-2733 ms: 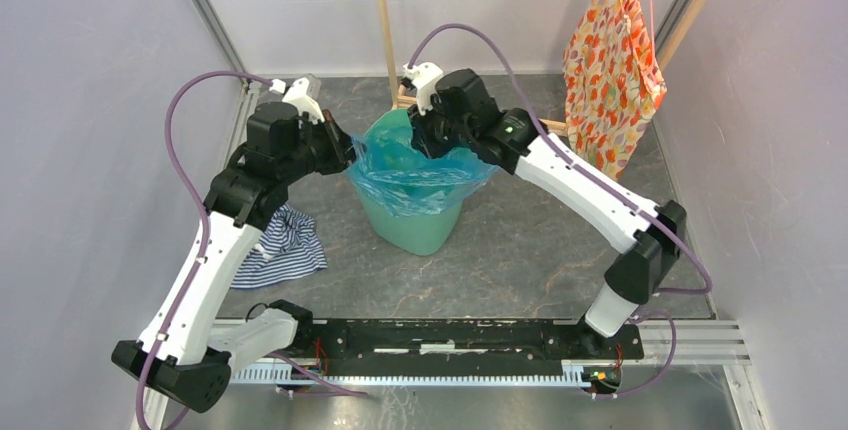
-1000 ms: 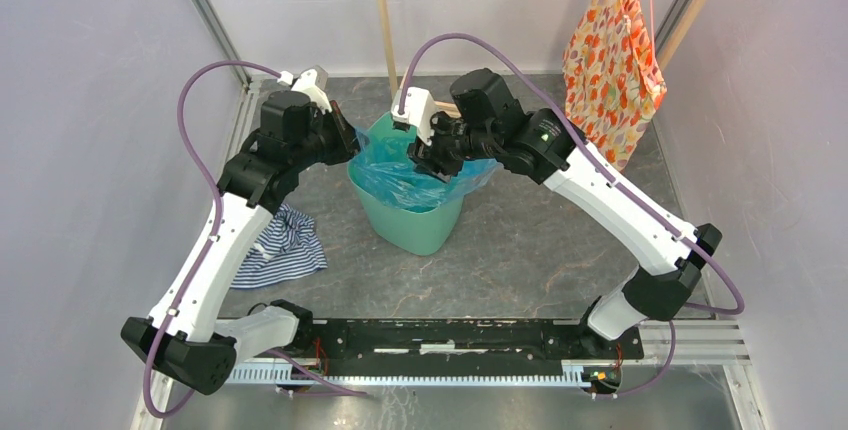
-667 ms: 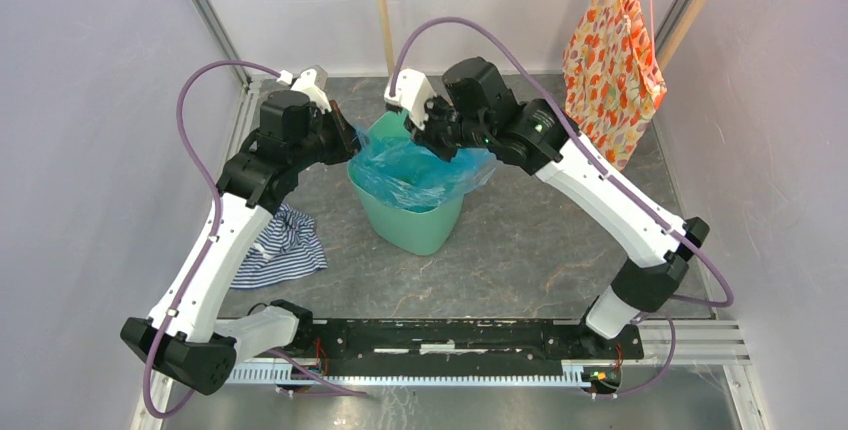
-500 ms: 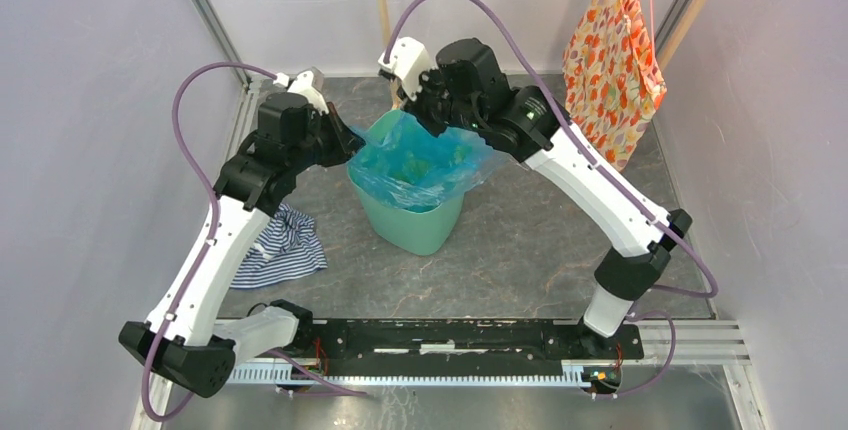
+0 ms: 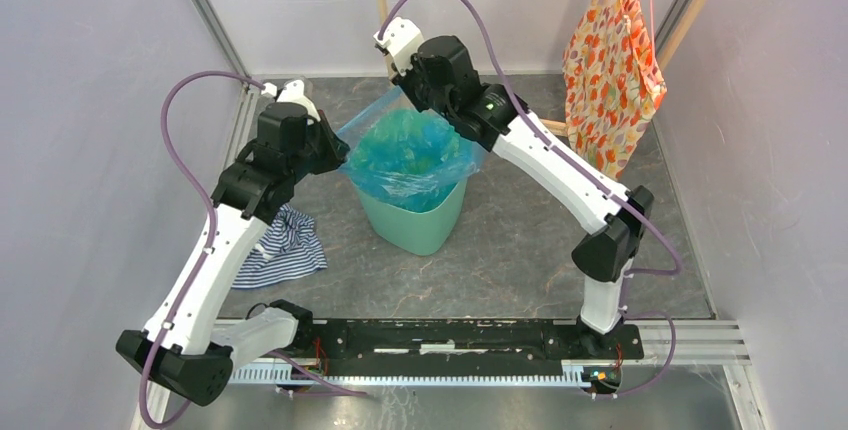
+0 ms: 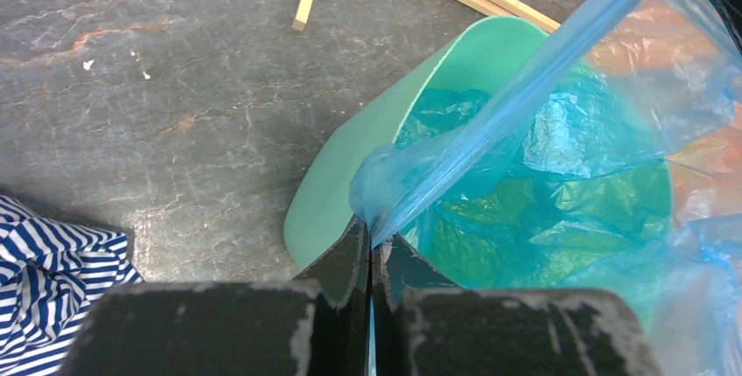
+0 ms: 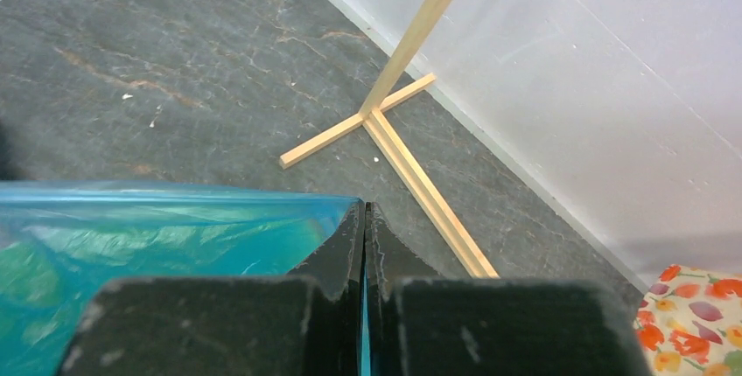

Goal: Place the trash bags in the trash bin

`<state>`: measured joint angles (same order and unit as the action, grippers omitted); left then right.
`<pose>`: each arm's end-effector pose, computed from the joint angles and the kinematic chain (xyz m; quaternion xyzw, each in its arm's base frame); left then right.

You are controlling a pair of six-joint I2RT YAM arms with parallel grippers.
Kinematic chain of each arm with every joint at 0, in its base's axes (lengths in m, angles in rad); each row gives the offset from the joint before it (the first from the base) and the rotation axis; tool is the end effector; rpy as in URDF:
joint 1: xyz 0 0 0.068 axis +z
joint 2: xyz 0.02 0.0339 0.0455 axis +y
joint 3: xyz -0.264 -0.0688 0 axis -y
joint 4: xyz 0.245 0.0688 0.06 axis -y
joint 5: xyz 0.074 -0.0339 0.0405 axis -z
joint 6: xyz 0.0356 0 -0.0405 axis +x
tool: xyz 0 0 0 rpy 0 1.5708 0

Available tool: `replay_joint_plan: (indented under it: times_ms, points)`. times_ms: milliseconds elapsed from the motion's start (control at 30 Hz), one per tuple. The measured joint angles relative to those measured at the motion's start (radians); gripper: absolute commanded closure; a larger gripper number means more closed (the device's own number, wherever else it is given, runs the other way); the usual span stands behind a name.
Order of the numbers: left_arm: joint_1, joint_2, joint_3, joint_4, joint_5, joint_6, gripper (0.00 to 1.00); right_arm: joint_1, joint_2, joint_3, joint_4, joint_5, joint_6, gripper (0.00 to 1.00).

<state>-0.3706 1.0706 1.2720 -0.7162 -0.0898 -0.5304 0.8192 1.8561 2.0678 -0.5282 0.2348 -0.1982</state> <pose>0.2031 -0.0755 0.3991 -0.0914 0.8584 -0.1842 0.4700 0.2959 0.3045 0.4432 -0.3316 0.7358 0.0878 0.5839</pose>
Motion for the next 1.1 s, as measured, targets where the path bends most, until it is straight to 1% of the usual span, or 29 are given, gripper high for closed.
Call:
replay_joint_plan:
  times_ms: [200,433,700,1000,1100]
  points:
    - [0.0,-0.006,-0.021,-0.005,-0.055,0.0,0.97,-0.013,0.068,0.001,0.056,0.019,0.008,1.0]
    - [0.0,-0.032,-0.076,-0.008,-0.093,0.0,0.97,-0.02,0.082,-0.017,0.111,0.019,0.025,1.0]
    - [0.0,-0.069,-0.175,-0.006,-0.091,-0.001,0.96,-0.044,0.147,-0.017,0.12,-0.008,0.061,1.0]
    - [0.0,-0.121,-0.283,0.04,-0.045,-0.002,0.95,-0.092,0.157,-0.017,0.102,-0.032,0.098,1.0]
    - [0.0,-0.139,-0.315,0.049,-0.027,-0.002,0.95,-0.102,0.157,-0.017,0.09,-0.031,0.105,0.95]
